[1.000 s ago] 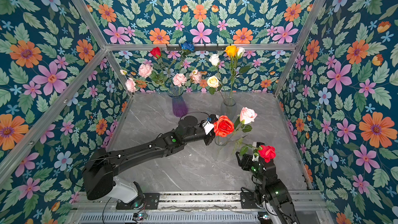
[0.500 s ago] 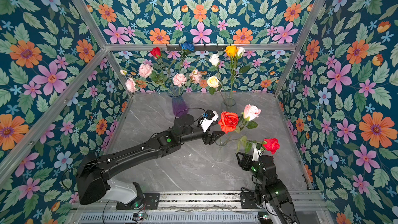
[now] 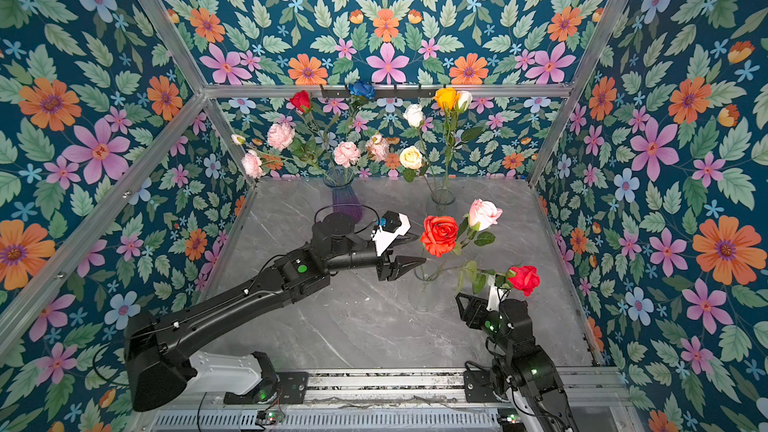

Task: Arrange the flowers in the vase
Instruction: 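Lower the red rose stem into the cylinder vase and open the left gripper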

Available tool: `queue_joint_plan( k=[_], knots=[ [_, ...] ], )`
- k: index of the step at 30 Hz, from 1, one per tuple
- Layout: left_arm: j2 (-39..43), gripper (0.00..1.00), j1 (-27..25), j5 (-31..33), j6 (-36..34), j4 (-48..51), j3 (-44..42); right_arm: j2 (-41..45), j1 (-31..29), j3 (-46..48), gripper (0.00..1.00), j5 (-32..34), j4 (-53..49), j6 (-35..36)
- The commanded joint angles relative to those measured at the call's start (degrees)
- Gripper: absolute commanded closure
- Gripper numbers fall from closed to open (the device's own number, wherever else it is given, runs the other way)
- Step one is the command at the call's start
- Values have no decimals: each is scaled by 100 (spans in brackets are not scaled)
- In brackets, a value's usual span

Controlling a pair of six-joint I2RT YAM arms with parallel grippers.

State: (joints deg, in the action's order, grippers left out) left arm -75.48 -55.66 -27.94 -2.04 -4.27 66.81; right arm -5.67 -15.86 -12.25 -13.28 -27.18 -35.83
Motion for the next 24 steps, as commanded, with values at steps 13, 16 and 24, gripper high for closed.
queue_joint_plan(
  k=[13,16,24],
  knots=[
    [-757,88,24,-1679,521,-463,702,-30,-1,-5,41,42,-6,-2],
    [-941,76,27,-1562,751,-805,717,-38,1,-3,41,53,2,-2],
    [-697,63,-160,485,861,-2175,72,-40,2,-5,41,51,-6,2]
  ],
)
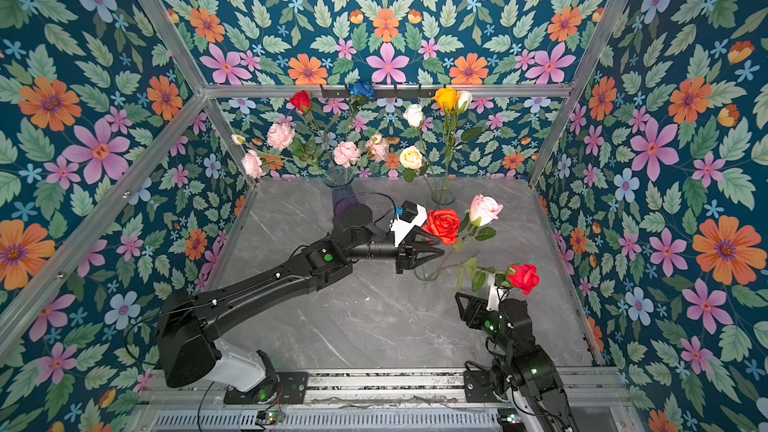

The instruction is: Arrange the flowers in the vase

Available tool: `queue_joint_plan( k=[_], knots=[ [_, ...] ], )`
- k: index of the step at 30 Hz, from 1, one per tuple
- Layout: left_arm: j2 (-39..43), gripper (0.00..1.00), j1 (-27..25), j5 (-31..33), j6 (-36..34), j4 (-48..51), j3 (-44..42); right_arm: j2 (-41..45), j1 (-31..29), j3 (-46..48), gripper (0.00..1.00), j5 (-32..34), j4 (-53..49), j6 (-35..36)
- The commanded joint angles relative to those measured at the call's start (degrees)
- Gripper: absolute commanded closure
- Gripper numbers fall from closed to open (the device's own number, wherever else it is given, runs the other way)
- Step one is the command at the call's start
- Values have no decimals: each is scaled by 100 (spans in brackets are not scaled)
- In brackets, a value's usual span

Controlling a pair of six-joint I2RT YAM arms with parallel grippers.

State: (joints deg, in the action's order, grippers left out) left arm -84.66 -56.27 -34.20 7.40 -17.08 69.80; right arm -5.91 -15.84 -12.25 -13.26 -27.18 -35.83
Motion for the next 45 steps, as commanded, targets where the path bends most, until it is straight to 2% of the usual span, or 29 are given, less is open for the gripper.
queue_joint_plan(
  k=[1,4,10,12,17,19,21,23,25,27,30,32,38,45],
  knots=[
    [377,62,-170,1483,-300,-1008,-375,-15,-4,-5,41,51,-7,-1],
    [720,58,-279,1941,-488,-1517,-766,-15,-5,-5,41,51,1,-1],
    [1114,56,-279,1381,-436,-2235,-1207,-17,-1,-5,41,51,2,7],
    [1211,54,-279,1400,-620,-2048,-1241,-16,-6,-5,41,49,2,7],
    [1260,49,-215,1791,-1678,-507,-1167,-24,-6,-5,41,-13,20,24],
    [1242,48,-44,1282,-2037,136,-1131,-26,-7,-5,41,-13,20,24],
    [1209,52,375,239,-2133,525,-1117,-33,-7,-5,41,-10,20,24],
    [1090,59,1102,-1377,-1860,556,-1118,-42,-7,-5,41,-11,20,24],
    [930,63,1670,-2566,-1534,210,-1203,-39,-5,-5,41,-2,11,22],
    [704,58,1911,-3165,-1459,-22,-1278,-37,-2,-5,41,-2,11,16],
    [124,51,1940,-3619,-1934,443,-965,-37,-5,-3,41,4,11,16],
    [-300,48,1936,-3777,-1975,517,-729,-39,-7,-5,41,7,4,15],
    [-961,41,1857,-3718,-2070,461,-390,-38,-7,-12,41,16,2,15],
    [-1569,41,1529,-3660,-1933,469,149,-37,-7,-7,41,24,6,15]
  ],
)
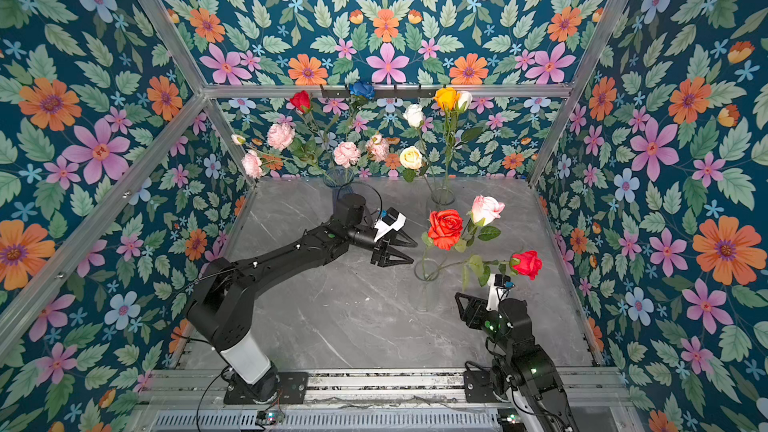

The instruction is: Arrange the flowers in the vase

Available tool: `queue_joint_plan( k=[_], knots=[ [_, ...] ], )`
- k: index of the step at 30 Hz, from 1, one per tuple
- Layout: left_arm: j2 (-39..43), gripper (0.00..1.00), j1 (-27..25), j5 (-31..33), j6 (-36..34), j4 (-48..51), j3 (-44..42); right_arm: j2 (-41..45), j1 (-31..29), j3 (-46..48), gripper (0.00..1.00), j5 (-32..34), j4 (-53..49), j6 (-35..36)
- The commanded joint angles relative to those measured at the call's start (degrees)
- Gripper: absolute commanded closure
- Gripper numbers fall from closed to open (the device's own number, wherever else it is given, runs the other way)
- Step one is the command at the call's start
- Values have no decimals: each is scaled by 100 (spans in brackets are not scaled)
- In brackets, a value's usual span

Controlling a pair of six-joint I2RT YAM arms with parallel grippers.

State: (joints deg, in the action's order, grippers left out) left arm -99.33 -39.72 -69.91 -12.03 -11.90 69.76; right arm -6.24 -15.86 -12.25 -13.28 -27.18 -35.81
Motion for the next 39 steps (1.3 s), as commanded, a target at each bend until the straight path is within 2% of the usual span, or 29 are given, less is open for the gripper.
queue_joint_plan(
  k=[1,4,6,11,15,23,31,39],
  knots=[
    [-178,42,-165,-60,28,-57,234,-5,2,-5,41,27,11,13],
    [-343,44,-210,-20,124,-146,363,-1,-5,-10,41,18,15,25],
    [-385,49,-211,-45,204,-239,388,0,-1,-5,41,10,15,24],
    [-373,84,-209,-137,281,-251,425,0,-2,-4,41,9,20,27],
    [-287,100,-217,-173,360,-329,392,0,-4,-5,41,7,20,26],
    [327,100,-266,207,1459,-1773,-402,-9,-5,-5,41,18,20,23],
    [1019,100,-748,1941,1684,-1675,-1114,-9,-5,-5,41,22,16,24],
    [1199,100,-1158,3213,1869,-1631,-1201,0,-5,-14,41,18,1,13]
  ],
)
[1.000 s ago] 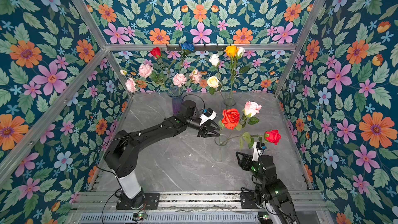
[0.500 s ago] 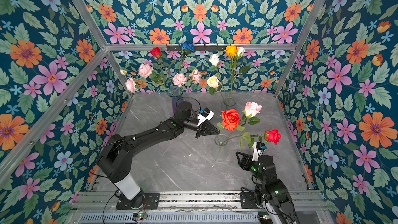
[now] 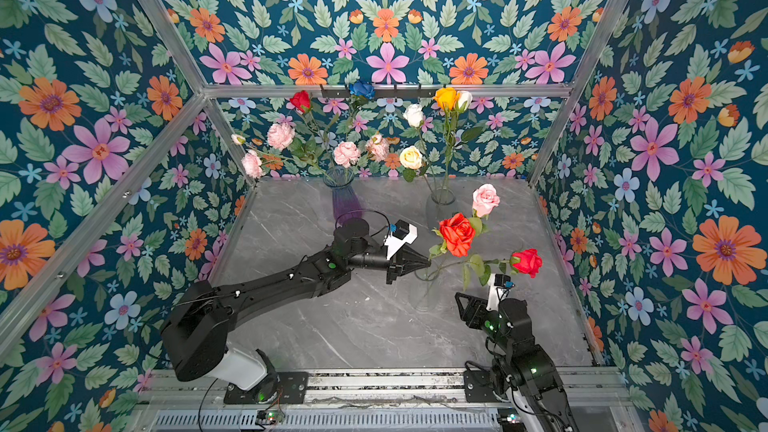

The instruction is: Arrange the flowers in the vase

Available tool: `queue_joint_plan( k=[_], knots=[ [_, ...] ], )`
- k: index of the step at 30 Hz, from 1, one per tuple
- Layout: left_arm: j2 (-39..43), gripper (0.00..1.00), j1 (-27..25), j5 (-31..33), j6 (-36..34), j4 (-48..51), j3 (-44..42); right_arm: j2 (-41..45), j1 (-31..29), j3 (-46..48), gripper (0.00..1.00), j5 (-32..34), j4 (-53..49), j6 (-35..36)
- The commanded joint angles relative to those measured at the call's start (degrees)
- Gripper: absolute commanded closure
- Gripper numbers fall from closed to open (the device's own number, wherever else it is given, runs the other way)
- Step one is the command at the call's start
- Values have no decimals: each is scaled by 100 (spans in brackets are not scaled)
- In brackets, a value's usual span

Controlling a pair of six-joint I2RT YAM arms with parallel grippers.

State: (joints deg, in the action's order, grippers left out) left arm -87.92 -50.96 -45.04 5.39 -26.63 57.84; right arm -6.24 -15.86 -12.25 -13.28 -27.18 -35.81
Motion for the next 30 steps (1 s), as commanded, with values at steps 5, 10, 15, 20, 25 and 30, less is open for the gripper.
queue_joint_plan(
  k=[5,10,15,20,25,30],
  knots=[
    [181,100,-145,1401,307,-150,-59,31,3,-12,41,13,-15,13],
    [390,100,-289,1604,397,-567,-385,53,0,-5,41,18,-20,18],
    [581,100,-309,1500,504,-968,-675,53,-5,-5,41,8,-9,13],
    [769,100,-327,1471,629,-919,-687,53,-4,-5,41,9,-15,16],
    [886,100,-403,1826,885,-802,-610,53,0,-5,41,9,-15,13],
    [960,100,-601,2472,1090,-563,-525,53,-5,-5,41,5,-19,13]
  ],
)
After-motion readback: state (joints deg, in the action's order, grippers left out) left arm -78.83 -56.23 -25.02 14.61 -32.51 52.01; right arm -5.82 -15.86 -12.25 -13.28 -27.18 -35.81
